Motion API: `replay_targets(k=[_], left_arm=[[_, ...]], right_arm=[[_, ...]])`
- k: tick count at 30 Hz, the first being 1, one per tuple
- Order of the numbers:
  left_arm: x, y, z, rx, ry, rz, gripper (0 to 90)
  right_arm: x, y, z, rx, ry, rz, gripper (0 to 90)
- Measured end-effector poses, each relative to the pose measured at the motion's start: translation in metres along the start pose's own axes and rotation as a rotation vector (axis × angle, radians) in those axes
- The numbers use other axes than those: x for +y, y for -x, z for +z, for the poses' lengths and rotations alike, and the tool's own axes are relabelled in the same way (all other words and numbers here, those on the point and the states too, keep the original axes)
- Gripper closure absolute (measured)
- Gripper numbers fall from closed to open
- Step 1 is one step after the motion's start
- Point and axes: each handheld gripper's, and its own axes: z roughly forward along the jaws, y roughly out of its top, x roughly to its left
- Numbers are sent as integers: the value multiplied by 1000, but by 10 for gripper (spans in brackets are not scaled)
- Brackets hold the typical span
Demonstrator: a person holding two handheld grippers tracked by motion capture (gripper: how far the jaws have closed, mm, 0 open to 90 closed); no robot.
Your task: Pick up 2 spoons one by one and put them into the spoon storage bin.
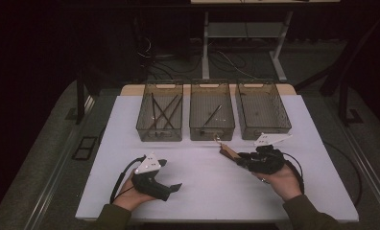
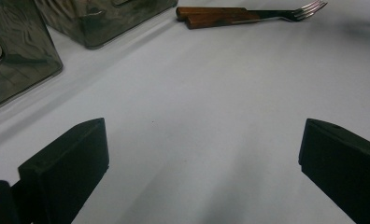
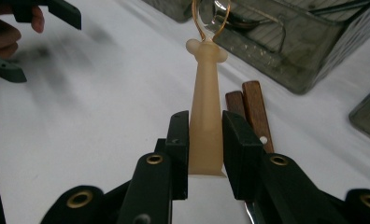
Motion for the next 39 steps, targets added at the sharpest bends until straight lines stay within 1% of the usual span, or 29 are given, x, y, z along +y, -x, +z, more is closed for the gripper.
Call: replay_targets(k=[4, 8, 9, 15, 16, 19, 20, 29, 32, 36, 39], left_arm=[[0, 0, 0, -1, 2, -1, 6], [0, 0, 0, -1, 4, -2, 6], [0, 0, 0, -1, 4, 4, 6], [0, 0, -1, -1, 9, -2, 6], [0, 0, -1, -2, 9, -7, 6], [0, 0, -1, -2, 9, -6, 6], [0, 0, -1, -1, 9, -5, 6], [0, 0, -1, -1, 12, -9, 6], [0, 0, -2, 1, 14, -9, 6], [0, 0, -2, 1, 17, -9, 6], [0, 0, -2, -1, 16, -8, 6]], right_arm=[[6, 2, 1, 12, 14, 3, 731], [13, 5, 1, 13, 29, 2, 731], [15, 5, 1, 12, 30, 4, 731], [26, 11, 5, 8, 44, 5, 731], [29, 13, 5, 4, 48, 6, 731], [35, 17, 7, -2, 63, 8, 731], [37, 19, 8, -5, 65, 14, 731], [54, 30, 14, -24, 85, 15, 731], [61, 35, 16, -33, 99, 30, 731], [70, 44, 23, -59, 92, 45, 730], [78, 47, 30, -65, 84, 50, 730]])
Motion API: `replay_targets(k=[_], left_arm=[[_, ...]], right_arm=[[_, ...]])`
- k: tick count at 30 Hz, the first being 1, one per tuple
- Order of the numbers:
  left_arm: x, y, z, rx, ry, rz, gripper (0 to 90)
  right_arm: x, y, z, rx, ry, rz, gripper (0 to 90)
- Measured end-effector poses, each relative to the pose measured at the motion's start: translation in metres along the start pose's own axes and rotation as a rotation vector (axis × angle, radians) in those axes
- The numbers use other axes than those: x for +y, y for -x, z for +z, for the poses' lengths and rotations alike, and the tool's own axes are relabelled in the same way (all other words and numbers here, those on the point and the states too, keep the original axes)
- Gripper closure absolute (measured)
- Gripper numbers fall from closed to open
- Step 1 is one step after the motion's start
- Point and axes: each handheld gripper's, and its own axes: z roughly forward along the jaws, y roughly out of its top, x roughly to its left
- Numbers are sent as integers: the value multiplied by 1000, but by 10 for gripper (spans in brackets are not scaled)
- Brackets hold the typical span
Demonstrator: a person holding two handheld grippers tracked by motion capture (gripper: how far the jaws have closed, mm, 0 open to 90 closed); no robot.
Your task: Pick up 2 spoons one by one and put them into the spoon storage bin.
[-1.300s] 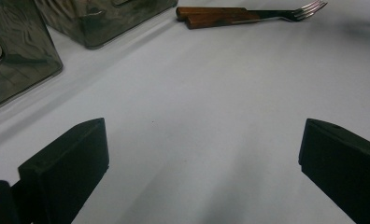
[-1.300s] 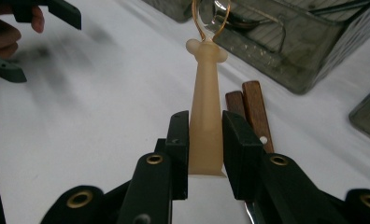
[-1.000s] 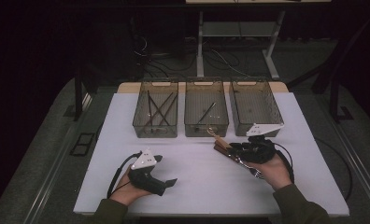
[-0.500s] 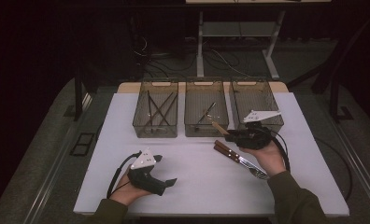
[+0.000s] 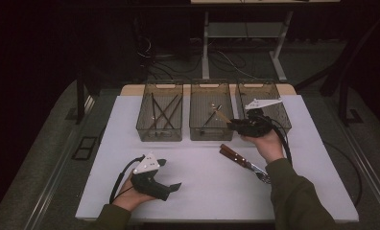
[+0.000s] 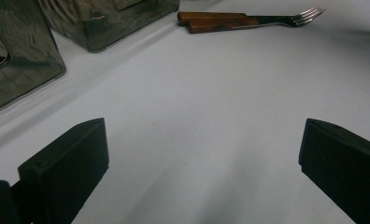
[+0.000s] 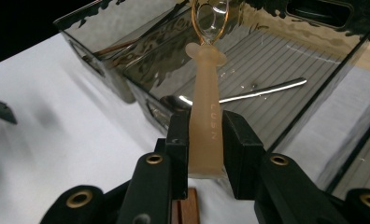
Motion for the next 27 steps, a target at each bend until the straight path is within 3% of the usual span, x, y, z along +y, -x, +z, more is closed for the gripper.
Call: replay_targets(k=[9, 17, 24, 27], left_arm=[[0, 0, 0, 5, 1, -6, 4], [0, 0, 0, 20, 1, -2, 4], [0, 1, 0, 22, 9, -7, 5], [0, 1, 0, 23, 7, -7, 5]], right_arm=[[18, 6, 27, -38, -57, -3, 728], [18, 14, 43, -73, -112, -7, 720], [18, 16, 38, -75, -48, 22, 553], [18, 16, 33, -42, -25, 45, 521]])
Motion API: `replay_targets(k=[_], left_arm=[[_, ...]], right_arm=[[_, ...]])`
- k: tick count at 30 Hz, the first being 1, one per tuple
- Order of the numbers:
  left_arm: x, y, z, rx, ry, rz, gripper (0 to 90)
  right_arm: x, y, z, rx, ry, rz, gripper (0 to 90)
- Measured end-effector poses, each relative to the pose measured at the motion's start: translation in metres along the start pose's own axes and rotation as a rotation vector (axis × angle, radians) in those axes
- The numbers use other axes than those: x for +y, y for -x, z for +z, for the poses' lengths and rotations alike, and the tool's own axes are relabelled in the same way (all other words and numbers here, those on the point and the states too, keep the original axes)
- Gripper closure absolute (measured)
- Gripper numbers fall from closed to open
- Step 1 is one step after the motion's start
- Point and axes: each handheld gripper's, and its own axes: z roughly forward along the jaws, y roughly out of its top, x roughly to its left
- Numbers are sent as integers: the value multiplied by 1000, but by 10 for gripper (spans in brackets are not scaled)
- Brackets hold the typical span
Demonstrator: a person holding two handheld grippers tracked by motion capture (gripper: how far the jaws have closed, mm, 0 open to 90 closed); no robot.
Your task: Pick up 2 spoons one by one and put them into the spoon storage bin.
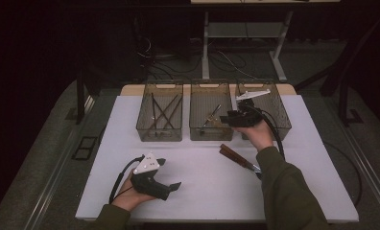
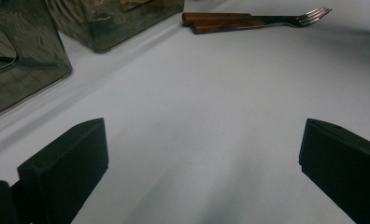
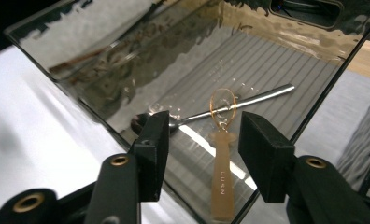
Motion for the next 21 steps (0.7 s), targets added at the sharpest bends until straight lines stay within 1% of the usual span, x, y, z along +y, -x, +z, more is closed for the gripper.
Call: replay_targets(k=[2, 6, 9, 17, 21], left_arm=[[0, 0, 0, 0, -3, 4, 5], [0, -1, 0, 0, -5, 7, 6], [0, 0, 0, 1, -7, 10, 6], [0, -1, 0, 2, -7, 8, 6], [0, -1, 0, 3, -7, 6, 7]], right_arm=[[-1, -1, -4, 11, 13, -1, 486], [-6, -3, -14, 14, 24, -5, 445], [-11, -4, -21, 38, 35, 1, 432], [-26, -9, -36, 61, 70, -39, 386], [-33, -10, -45, 76, 89, -44, 376]])
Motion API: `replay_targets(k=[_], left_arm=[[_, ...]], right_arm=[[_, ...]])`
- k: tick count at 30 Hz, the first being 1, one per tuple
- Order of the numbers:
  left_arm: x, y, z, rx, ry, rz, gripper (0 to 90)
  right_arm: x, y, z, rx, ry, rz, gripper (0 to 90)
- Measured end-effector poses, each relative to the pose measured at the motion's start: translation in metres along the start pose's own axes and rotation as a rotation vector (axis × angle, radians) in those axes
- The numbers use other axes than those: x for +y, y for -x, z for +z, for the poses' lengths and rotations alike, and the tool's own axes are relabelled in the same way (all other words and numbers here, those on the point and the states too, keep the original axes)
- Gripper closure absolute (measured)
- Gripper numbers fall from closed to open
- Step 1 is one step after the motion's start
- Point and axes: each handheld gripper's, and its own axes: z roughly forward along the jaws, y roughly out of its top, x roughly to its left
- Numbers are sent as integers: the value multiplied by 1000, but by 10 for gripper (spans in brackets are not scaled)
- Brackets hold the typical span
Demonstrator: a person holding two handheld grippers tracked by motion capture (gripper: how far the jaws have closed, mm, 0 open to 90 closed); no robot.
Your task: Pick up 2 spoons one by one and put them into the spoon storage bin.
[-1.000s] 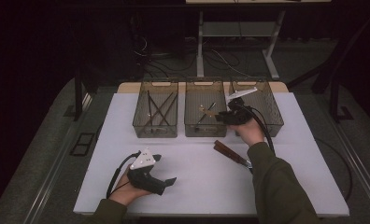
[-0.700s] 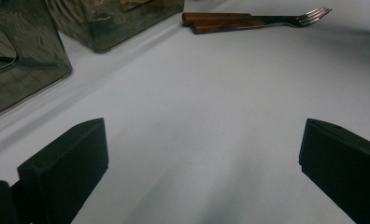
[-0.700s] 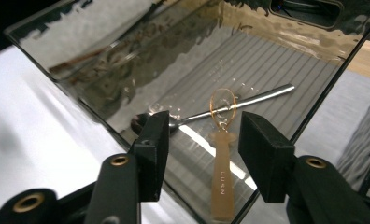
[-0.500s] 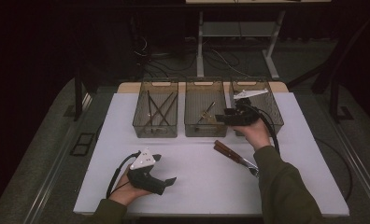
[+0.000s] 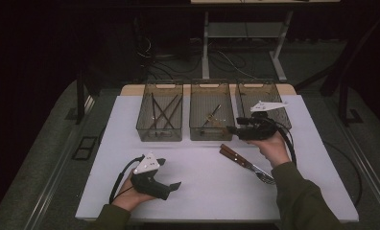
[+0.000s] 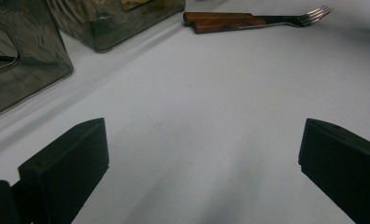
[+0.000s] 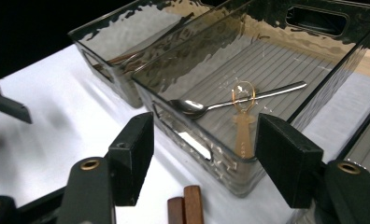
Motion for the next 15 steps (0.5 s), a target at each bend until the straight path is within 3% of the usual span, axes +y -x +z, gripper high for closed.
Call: replay_targets(k=[6, 15], left_arm=[[0, 0, 0, 0, -2, 2, 8], [0, 0, -1, 1, -2, 3, 8]], right_arm=[[-11, -4, -10, 8, 6, -16, 370], [-25, -2, -18, -9, -30, -19, 367]])
